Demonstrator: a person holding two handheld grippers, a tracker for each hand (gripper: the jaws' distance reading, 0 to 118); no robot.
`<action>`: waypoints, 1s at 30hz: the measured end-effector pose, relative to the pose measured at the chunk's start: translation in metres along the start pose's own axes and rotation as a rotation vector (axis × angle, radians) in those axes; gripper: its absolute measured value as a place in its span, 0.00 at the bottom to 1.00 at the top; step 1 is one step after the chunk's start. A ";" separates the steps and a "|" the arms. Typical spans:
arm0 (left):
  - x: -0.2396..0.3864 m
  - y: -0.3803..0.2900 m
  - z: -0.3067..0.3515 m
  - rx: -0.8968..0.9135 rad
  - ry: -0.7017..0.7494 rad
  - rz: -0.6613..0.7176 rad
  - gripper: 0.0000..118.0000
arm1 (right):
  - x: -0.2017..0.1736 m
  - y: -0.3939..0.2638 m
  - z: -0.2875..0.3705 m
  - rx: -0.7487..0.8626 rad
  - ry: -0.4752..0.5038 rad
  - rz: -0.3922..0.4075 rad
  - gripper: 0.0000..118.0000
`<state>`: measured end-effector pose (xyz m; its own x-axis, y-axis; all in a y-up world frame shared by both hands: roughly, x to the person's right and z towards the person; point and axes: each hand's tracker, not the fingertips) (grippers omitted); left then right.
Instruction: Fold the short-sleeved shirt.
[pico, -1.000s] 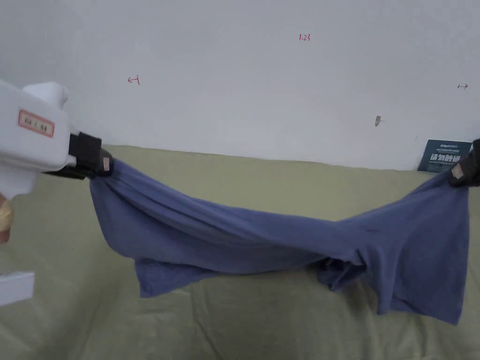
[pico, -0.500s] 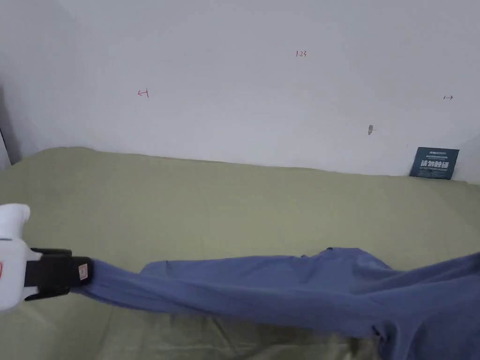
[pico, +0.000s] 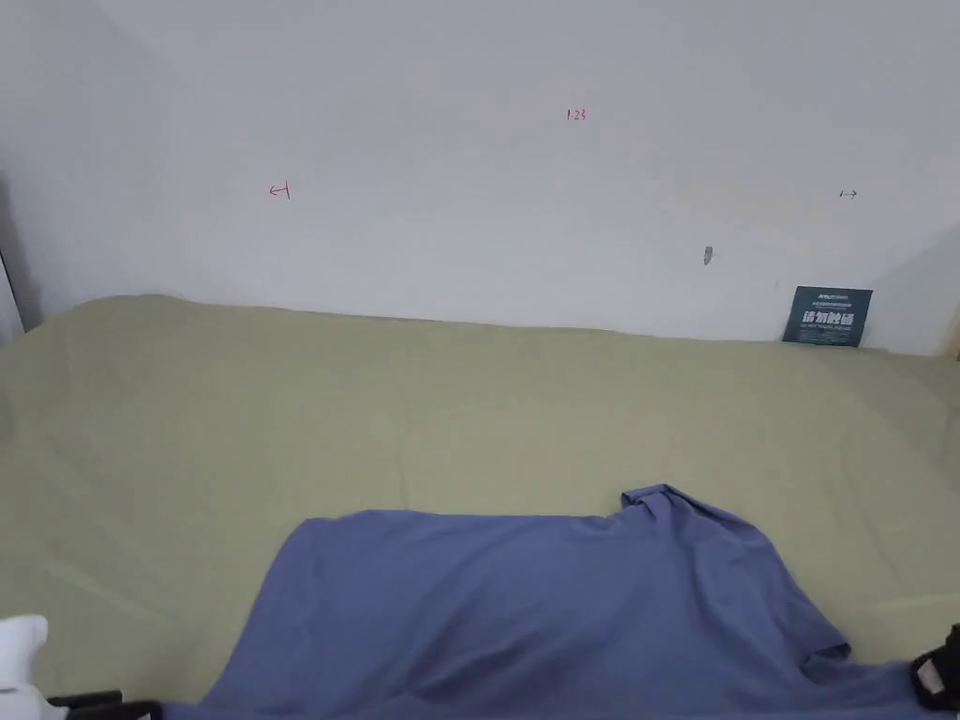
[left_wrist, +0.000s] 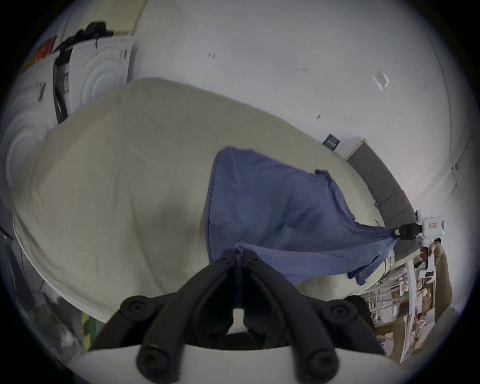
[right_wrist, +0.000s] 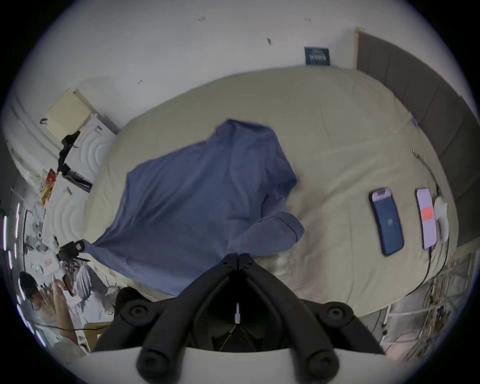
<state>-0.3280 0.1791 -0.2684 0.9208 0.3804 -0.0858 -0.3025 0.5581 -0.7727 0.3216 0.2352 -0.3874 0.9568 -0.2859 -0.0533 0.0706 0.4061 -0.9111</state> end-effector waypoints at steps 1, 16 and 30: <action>-0.004 -0.005 -0.007 -0.017 0.000 0.004 0.04 | 0.004 -0.005 -0.009 -0.013 -0.008 -0.037 0.01; -0.009 -0.034 -0.035 -0.031 0.098 -0.035 0.68 | 0.015 -0.054 -0.056 0.116 -0.209 0.074 0.69; 0.058 -0.071 0.009 0.085 0.094 -0.221 0.00 | -0.063 -0.163 0.004 0.192 -0.165 0.084 0.00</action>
<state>-0.2553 0.1683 -0.2132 0.9846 0.1739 0.0183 -0.1069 0.6815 -0.7240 0.2509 0.1905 -0.2342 0.9934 -0.1057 -0.0436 0.0266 0.5844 -0.8111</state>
